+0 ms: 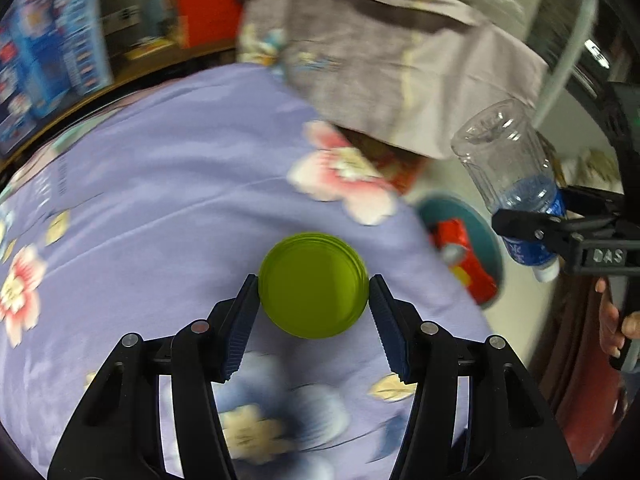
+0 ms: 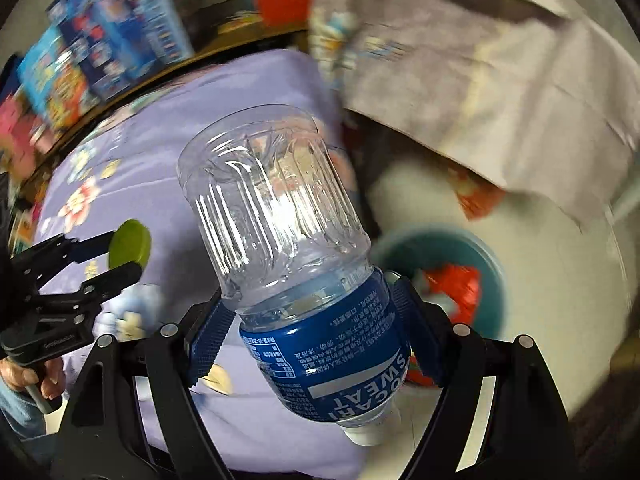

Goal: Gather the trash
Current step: 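Carry the green lid and water bottle over the teal bin, then open the right tool over the bin while the left tool releases the green lid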

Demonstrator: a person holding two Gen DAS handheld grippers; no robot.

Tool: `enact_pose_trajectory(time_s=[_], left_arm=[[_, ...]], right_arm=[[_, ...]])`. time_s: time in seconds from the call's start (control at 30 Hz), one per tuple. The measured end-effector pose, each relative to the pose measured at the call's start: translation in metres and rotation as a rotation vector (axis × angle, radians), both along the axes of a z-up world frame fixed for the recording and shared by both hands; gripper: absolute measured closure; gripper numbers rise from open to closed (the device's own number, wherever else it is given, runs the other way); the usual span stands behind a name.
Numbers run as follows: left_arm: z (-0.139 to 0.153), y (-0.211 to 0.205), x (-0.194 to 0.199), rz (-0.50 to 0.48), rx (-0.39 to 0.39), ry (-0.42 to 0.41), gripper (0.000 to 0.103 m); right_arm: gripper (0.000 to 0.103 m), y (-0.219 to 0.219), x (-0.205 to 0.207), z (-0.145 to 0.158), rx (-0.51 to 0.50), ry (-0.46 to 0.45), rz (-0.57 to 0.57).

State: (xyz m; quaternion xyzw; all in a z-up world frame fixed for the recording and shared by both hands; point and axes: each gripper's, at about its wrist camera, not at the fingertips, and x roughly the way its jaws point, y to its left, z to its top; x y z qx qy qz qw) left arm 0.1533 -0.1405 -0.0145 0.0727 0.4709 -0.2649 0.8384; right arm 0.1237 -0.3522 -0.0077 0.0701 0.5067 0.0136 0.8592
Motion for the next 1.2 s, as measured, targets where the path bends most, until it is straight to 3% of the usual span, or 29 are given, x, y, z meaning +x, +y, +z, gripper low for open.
enact_pose_trajectory(time_s=[0.3,0.53,0.87,1.2], left_arm=[[-0.026,-0.108,-0.015,-0.175,0.034,0.051,0.046],[-0.049,-0.162,-0.018,-0.255,0.063,0.090,0.046],[-0.080,-0.198,-0.004,-0.294,0.104,0.145,0.046],[-0.091,-0.211,-0.003,-0.301,0.121,0.180,0.046]], right_arm=[[0.028,-0.109,-0.036,-0.042,0.052,0.059,-0.191],[0.028,-0.140,-0.027,-0.087,0.130,0.122,-0.231],[0.027,-0.167,-0.003,-0.136,0.227,0.156,-0.255],[0.027,-0.182,-0.013,-0.142,0.280,0.154,-0.284]])
